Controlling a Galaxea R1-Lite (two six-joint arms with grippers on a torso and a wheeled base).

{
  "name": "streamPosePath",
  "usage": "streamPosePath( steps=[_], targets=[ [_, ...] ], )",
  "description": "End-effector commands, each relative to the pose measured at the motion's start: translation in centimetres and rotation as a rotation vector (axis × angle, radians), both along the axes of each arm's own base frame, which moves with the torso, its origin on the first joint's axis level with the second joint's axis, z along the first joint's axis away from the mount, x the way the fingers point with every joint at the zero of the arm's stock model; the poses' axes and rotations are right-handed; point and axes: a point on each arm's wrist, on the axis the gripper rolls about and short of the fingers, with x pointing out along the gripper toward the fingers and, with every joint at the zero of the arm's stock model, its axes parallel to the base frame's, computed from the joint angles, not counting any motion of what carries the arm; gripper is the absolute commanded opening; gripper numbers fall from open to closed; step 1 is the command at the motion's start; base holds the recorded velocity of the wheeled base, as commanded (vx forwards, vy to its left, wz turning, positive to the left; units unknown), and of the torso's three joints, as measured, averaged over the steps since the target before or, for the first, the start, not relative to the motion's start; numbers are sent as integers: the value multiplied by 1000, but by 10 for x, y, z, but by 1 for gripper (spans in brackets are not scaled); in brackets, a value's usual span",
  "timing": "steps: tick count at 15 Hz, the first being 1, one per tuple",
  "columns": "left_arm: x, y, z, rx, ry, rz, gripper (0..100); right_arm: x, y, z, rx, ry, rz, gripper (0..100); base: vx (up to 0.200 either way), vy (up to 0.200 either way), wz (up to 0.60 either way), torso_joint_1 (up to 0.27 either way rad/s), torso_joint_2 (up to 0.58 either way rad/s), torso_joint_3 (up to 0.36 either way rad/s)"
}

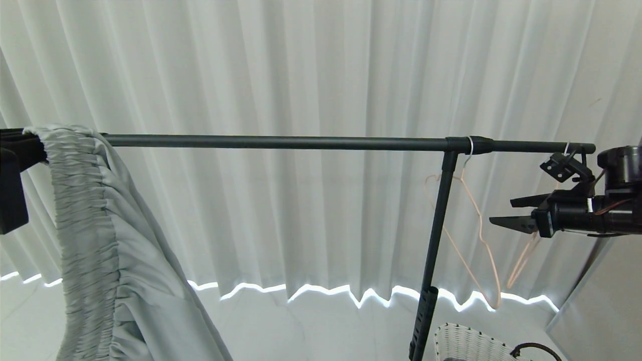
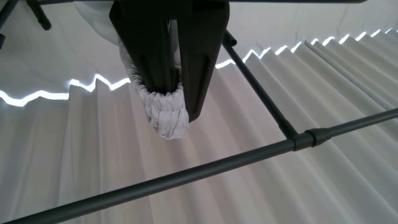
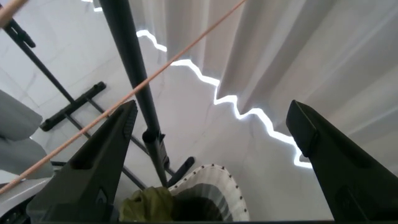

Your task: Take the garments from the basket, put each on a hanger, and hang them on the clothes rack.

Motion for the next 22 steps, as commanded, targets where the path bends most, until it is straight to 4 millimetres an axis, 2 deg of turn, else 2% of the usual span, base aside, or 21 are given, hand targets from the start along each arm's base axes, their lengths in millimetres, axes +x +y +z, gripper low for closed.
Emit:
streamPosePath(
  steps=[1, 9, 14, 17, 22],
  targets=[
    [0, 0, 0, 0, 1, 0, 0, -9, -4, -5, 1, 21, -15, 100, 0, 0, 0, 0, 0, 0],
    [0, 0, -2, 1, 7, -1, 0, -25, -27, -4, 5, 28, -95, 100, 0, 0, 0, 0, 0, 0],
    [0, 0, -3, 1, 7, -1, 0, -39, -28, -18, 11, 57, -106, 100, 0, 0, 0, 0, 0, 0],
    [-2, 1, -2, -3, 2, 1, 0, -40, -29, -22, 10, 39, -115, 100, 0, 0, 0, 0, 0, 0],
    [-2, 1, -2, -3, 2, 1, 0, -41, -44, -22, 8, 25, -166, 100, 0, 0, 0, 0, 0, 0]
  ],
)
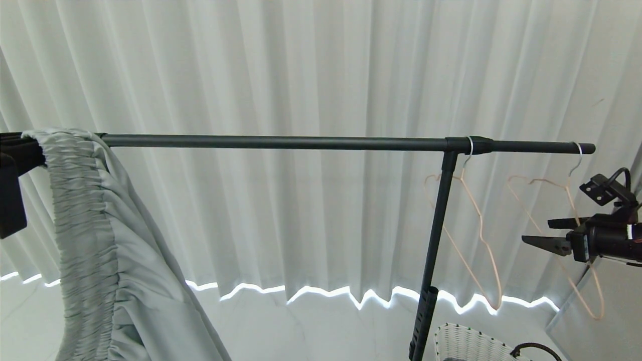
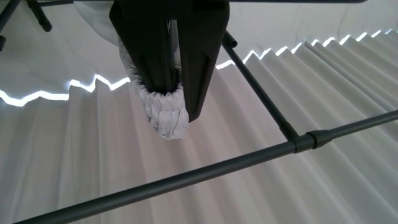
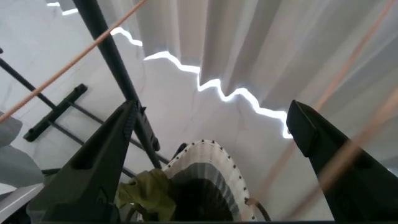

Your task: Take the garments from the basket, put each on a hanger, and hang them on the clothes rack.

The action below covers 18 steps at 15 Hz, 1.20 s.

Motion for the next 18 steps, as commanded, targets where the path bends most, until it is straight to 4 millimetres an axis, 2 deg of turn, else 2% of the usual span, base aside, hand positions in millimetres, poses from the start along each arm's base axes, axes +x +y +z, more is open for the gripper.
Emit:
streamPosePath(
  steps=[1, 6, 13, 18],
  targets=[
    [0, 0, 0, 0, 0, 1, 0, -1, -6, 0, -2, 0, -23, 100, 0, 0, 0, 0, 0, 0],
    [0, 0, 0, 0, 0, -2, 0, -9, -30, 3, -52, 12, -185, 100, 0, 0, 0, 0, 0, 0],
    [0, 0, -4, 9, 12, -2, 0, -11, -33, 1, -141, 56, -339, 100, 0, 0, 0, 0, 0, 0],
    [0, -1, -5, 10, 13, -2, 0, -10, -34, -2, -99, 93, -395, 100, 0, 0, 0, 0, 0, 0]
  ],
)
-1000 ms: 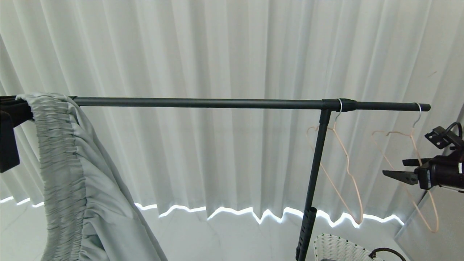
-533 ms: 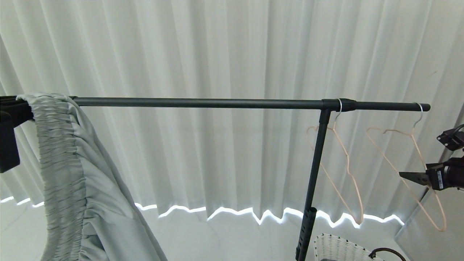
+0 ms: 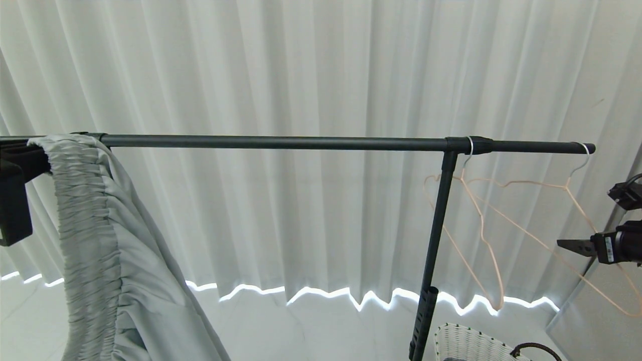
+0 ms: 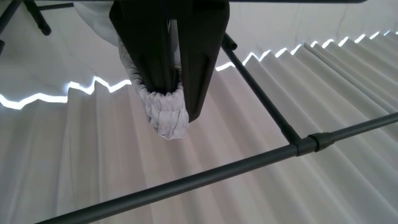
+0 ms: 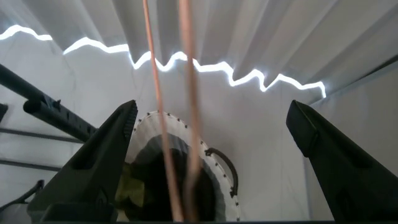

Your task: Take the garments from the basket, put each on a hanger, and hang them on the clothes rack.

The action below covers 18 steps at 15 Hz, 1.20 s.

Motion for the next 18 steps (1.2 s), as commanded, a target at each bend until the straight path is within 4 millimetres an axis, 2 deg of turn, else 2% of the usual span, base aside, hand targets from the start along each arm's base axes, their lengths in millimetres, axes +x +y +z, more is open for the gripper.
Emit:
streamPosePath(
  steps=[1, 4, 11, 18],
  targets=[
    [0, 0, 0, 1, -1, 0, 0, 1, -1, -4, 5, 12, 0, 100, 0, 0, 0, 0, 0, 0],
    [0, 0, 0, 1, -1, 0, 0, 6, -2, -10, 6, 30, 4, 100, 0, 0, 0, 0, 0, 0],
    [-1, 1, 1, -2, -4, 0, 0, 8, 7, -10, 10, 48, 36, 100, 0, 0, 0, 0, 0, 0],
    [-1, 1, 1, -2, -4, 2, 0, 8, 9, -3, 3, 45, 44, 100, 0, 0, 0, 0, 0, 0]
  ],
)
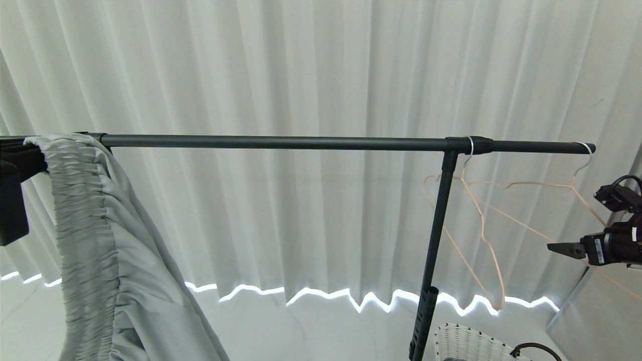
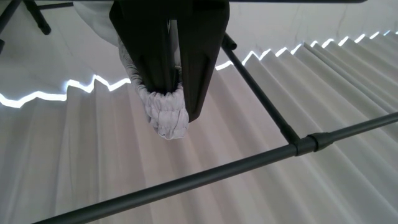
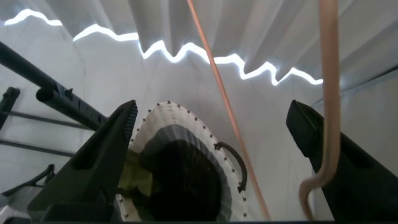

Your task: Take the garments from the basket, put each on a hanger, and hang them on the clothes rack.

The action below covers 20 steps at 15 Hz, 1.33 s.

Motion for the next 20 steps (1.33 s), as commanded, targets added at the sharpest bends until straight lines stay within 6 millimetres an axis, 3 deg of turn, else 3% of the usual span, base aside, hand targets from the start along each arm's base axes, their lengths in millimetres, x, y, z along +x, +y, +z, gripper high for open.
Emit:
streamPosePath(
  steps=[1, 4, 8, 20],
  targets=[
    [0, 0, 0, 0, -1, 0, 0, 2, -1, 3, -6, -11, -2, 100, 0, 0, 0, 0, 0, 0],
    [0, 0, 0, -1, -2, 2, 0, 7, -4, 9, -46, -25, -45, 100, 0, 0, 0, 0, 0, 0],
    [-1, 1, 1, -2, -4, 0, 0, 10, -7, 3, -122, 17, -98, 100, 0, 0, 0, 0, 0, 0],
    [-1, 1, 1, -2, -4, 1, 0, 9, -5, 0, -103, 47, -115, 100, 0, 0, 0, 0, 0, 0]
  ],
)
